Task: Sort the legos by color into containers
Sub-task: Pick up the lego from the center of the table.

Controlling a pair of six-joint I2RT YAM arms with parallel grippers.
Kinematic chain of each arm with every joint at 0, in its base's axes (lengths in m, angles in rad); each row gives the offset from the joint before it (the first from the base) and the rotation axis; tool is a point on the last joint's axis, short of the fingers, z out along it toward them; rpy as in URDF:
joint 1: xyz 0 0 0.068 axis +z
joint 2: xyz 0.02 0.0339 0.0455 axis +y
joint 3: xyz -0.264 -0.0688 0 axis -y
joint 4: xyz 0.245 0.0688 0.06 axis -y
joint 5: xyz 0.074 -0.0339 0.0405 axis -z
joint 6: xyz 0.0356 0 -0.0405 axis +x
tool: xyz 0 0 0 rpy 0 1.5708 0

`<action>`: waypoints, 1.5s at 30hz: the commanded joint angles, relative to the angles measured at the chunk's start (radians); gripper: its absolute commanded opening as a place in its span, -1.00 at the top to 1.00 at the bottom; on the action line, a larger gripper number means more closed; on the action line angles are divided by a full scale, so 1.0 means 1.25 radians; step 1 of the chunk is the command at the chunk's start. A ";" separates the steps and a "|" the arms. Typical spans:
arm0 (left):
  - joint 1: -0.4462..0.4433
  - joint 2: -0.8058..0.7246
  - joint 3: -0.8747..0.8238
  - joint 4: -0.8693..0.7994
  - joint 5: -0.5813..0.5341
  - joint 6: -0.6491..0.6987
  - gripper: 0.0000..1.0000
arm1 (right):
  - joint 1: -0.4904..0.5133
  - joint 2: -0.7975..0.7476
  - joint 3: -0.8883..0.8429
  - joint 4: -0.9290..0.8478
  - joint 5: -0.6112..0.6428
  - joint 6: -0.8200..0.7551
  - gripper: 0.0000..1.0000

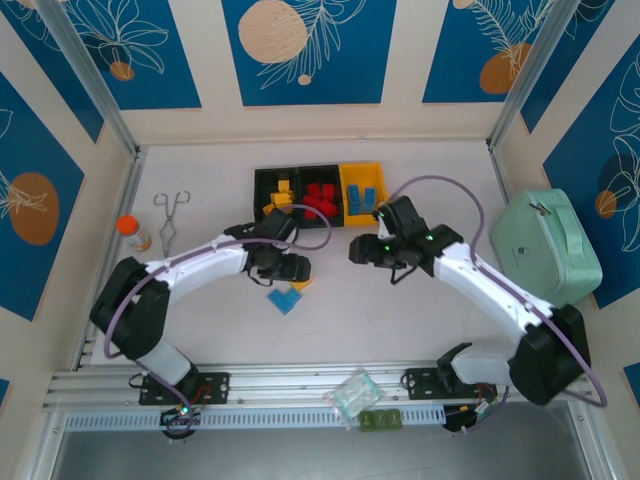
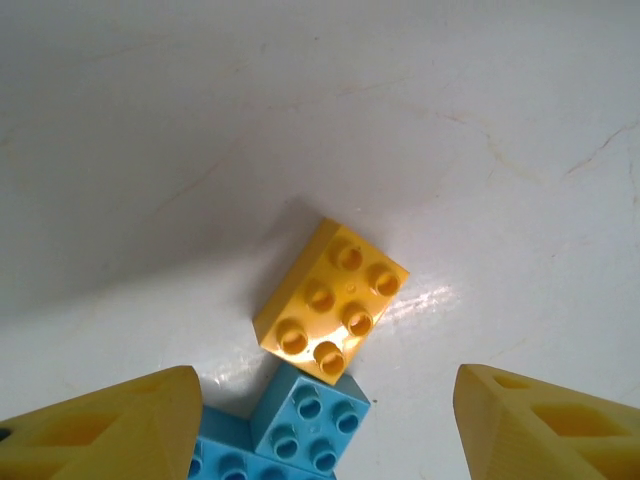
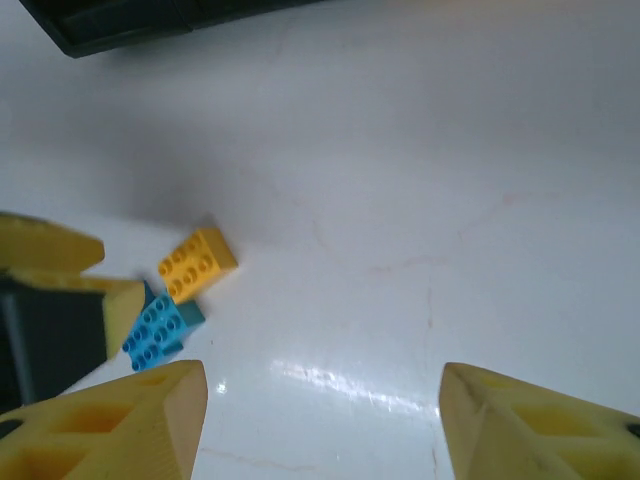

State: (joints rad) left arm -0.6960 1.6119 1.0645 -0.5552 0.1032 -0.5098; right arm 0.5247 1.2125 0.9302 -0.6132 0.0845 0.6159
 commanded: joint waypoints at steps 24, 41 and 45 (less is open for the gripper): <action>-0.054 0.266 0.207 -0.138 -0.081 0.199 0.16 | -0.077 -0.218 -0.262 0.022 -0.138 0.129 -0.29; -0.045 0.206 0.297 -0.167 -0.122 0.180 0.59 | -0.045 -0.233 -0.274 0.123 -0.221 0.141 -0.28; -0.020 0.185 0.330 -0.189 -0.137 0.175 0.59 | -0.028 -0.239 -0.268 0.159 -0.229 0.147 -0.28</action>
State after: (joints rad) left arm -0.7460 1.8973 1.4261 -0.7441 -0.0353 -0.2821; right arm 0.4763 0.9367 0.5991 -0.4698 -0.1539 0.7879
